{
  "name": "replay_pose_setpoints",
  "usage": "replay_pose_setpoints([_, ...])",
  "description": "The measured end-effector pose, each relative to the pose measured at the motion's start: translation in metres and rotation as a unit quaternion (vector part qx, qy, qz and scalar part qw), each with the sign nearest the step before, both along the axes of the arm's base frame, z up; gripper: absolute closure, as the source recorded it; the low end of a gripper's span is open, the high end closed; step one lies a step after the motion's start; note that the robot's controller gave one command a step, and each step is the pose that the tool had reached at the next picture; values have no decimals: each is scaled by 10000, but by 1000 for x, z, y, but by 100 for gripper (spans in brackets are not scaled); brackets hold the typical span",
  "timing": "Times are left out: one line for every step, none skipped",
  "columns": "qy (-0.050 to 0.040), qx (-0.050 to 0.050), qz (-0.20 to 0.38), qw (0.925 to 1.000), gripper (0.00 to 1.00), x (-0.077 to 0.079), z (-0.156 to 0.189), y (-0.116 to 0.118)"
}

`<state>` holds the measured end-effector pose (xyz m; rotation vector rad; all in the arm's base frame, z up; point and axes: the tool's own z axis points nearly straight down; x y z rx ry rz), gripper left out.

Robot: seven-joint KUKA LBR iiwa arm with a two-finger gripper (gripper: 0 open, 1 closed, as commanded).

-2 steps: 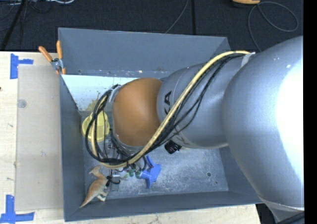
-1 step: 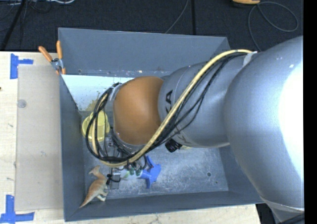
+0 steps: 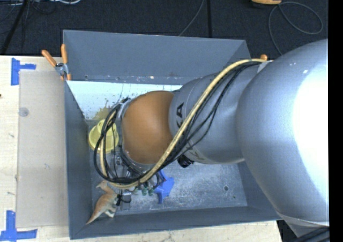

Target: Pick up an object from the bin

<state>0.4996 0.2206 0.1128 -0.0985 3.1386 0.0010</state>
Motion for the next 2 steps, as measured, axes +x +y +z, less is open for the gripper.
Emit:
replay_pose_setpoints([23, -9, 949, 9955, 0, -22, -28, 8])
replay_pose_setpoints([-21, 4, 1050, 9945, 100, -21, -39, 24])
